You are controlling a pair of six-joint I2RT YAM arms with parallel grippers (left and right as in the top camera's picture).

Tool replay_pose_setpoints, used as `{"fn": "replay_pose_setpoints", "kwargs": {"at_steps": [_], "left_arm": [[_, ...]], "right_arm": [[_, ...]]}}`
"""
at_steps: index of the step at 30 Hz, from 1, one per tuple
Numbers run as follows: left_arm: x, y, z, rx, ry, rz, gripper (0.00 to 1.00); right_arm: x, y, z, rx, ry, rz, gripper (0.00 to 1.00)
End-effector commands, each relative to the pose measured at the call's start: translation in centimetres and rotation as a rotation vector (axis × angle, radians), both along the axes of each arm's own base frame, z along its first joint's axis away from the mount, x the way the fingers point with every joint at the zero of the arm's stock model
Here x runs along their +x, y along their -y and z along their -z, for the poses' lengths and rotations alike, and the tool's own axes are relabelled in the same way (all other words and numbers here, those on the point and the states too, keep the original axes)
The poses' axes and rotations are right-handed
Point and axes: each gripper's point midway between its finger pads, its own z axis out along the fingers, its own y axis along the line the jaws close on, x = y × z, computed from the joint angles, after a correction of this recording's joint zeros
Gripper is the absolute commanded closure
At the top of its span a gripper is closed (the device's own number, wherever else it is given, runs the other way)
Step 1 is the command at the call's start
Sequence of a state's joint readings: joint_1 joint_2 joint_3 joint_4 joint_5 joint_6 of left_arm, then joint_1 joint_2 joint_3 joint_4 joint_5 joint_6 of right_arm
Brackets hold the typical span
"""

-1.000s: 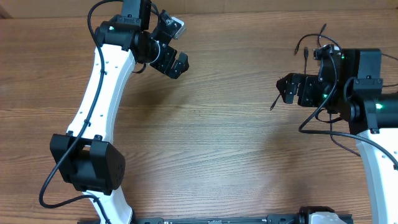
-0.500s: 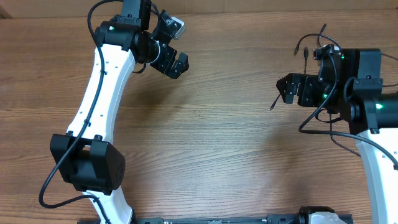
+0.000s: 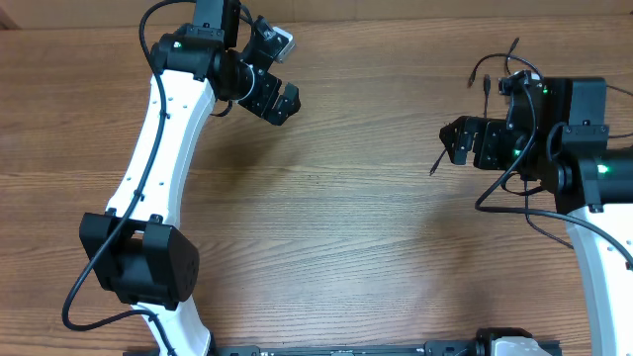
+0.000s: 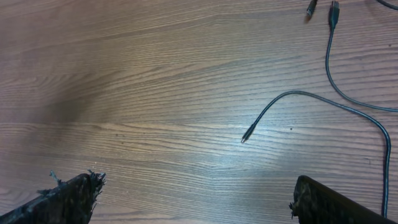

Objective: Untangle cables

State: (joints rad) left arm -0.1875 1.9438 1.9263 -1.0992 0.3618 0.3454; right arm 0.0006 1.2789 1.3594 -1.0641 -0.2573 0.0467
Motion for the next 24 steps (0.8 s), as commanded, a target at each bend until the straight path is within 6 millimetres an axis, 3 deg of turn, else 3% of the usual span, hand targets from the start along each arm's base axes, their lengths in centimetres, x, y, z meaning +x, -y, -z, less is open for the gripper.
{"fn": "replay_pose_setpoints", "kwargs": {"at_steps": [1, 15, 24], "left_arm": [[0.1, -0.2, -1.3, -0.007, 0.030, -0.013, 0.00], [0.0, -0.1, -1.8, -0.009, 0.040, -0.011, 0.00], [-0.6, -0.3, -4.1, -0.018, 0.091, -0.011, 0.00]], "right_arm": [[0.0, -0.1, -0.2, -0.010, 0.013, -0.010, 0.00], [0.0, -0.1, -0.2, -0.010, 0.013, -0.010, 0.00], [0.0, -0.1, -0.2, -0.010, 0.013, -0.010, 0.00]]}}
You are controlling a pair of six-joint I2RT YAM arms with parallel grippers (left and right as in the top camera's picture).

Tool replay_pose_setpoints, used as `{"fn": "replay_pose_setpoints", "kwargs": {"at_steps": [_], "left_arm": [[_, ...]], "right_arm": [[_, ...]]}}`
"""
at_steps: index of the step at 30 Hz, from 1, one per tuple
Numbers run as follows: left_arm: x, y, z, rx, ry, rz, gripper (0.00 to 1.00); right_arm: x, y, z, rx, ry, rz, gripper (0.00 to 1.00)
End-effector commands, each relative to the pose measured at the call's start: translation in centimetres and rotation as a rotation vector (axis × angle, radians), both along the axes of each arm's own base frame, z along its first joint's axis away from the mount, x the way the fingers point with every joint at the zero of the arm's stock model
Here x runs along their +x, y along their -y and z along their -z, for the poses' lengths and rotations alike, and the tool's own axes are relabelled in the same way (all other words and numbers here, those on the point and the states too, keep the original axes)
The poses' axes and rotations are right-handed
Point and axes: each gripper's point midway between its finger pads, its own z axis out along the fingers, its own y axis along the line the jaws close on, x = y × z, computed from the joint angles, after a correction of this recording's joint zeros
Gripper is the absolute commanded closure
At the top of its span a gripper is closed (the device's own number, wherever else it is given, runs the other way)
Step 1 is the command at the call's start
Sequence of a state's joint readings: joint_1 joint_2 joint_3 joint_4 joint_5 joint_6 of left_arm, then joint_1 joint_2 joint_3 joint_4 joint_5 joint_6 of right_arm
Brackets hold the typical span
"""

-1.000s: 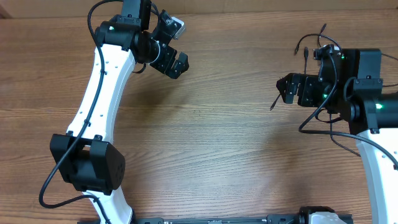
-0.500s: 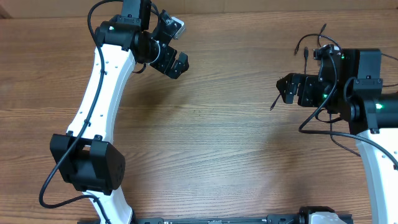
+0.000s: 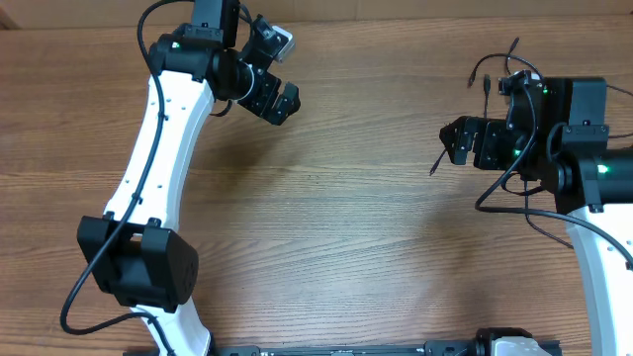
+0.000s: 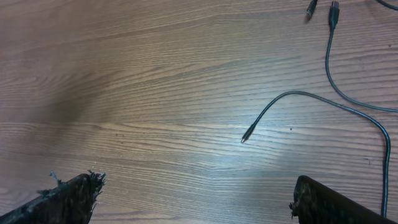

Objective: Untangle cables

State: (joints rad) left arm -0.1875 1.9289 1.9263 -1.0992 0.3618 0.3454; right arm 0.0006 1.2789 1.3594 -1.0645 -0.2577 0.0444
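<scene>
Thin dark cables lie on the wooden table by my right arm. One cable point(image 4: 292, 93) ends in a small plug point(image 4: 244, 138) ahead of my right gripper point(image 4: 196, 183), which is open wide and holds nothing. A second cable point(image 4: 328, 56) runs to a plug point(image 4: 334, 9) at the top right, beside another plug tip point(image 4: 310, 7). From overhead the loose cable end point(image 3: 435, 164) lies just below the right gripper point(image 3: 455, 141), and more cable point(image 3: 482, 71) curls behind it. My left gripper point(image 3: 274, 100) hovers open and empty at the far left, well away from the cables.
The bare wooden table point(image 3: 346, 218) stretches between the two arms. The right arm's own black wiring point(image 3: 504, 188) loops beside its base. The left arm's white link point(image 3: 163, 138) crosses the left side of the table.
The left arm has shifted very slightly up and left. The right gripper and the cables have not moved.
</scene>
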Motion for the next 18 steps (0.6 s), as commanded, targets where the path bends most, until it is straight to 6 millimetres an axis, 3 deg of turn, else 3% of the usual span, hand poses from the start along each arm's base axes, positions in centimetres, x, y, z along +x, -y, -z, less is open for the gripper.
{"fn": "replay_pose_setpoints", "kwargs": {"at_steps": [1, 18], "left_arm": [[-0.6, -0.3, -3.7, -0.017, 0.082, -0.011, 0.00], [-3.7, -0.8, -11.5, -0.052, 0.264, -0.011, 0.01]], "right_arm": [[0.0, -0.1, -0.2, -0.009, 0.013, -0.008, 0.00], [0.0, -0.1, -0.2, -0.009, 0.013, -0.008, 0.00]]}}
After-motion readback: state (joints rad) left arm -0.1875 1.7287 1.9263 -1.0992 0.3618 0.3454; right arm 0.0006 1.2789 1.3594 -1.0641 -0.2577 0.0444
